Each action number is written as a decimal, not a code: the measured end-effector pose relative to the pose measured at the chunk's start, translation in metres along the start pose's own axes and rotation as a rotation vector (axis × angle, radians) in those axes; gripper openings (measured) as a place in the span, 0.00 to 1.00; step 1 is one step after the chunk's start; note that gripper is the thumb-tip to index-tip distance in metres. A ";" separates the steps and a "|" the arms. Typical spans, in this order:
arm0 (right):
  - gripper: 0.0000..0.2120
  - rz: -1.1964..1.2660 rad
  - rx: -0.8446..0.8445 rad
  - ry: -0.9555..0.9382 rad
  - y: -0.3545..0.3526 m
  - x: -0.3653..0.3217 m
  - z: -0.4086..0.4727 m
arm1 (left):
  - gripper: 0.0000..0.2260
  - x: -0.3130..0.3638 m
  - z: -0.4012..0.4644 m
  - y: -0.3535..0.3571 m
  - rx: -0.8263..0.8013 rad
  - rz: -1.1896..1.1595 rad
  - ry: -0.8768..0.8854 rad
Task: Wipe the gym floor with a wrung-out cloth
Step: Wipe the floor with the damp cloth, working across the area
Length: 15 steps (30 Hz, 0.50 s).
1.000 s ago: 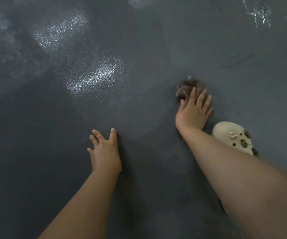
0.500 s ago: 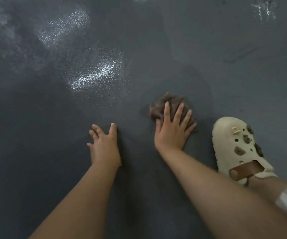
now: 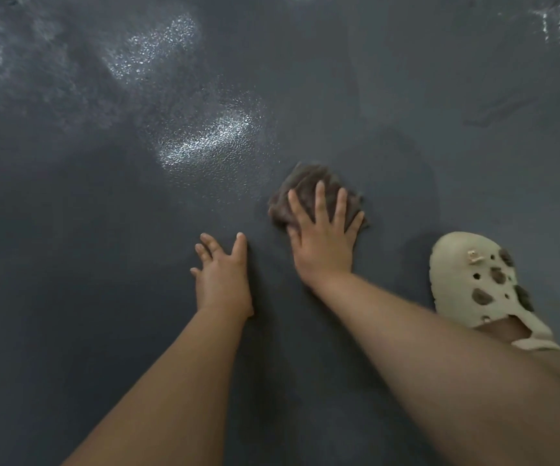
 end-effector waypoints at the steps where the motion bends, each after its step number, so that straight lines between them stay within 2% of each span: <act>1: 0.25 -0.012 0.032 -0.019 0.009 -0.006 -0.019 | 0.52 -0.003 -0.002 0.000 0.003 -0.010 0.015; 6: 0.26 -0.087 0.014 -0.174 0.042 -0.009 -0.097 | 0.50 -0.014 -0.016 0.007 0.072 -0.125 0.037; 10: 0.26 -0.080 -0.016 -0.298 0.032 0.014 -0.087 | 0.40 -0.006 -0.033 0.020 0.147 -0.142 -0.016; 13: 0.26 -0.053 0.003 -0.274 0.017 0.030 -0.064 | 0.40 -0.002 -0.050 0.031 0.109 -0.146 -0.029; 15: 0.27 -0.024 0.019 -0.177 0.009 0.045 -0.047 | 0.40 -0.006 -0.061 0.036 0.091 -0.153 -0.053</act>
Point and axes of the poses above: each hand's wrist, its own z-axis towards the middle knuckle, its own y-axis out of the palm, x = y × z, the point moved 2 cm from there along z, towards the middle knuckle, and after that the axes turned 7 degrees about y, right-handed, at the moved point
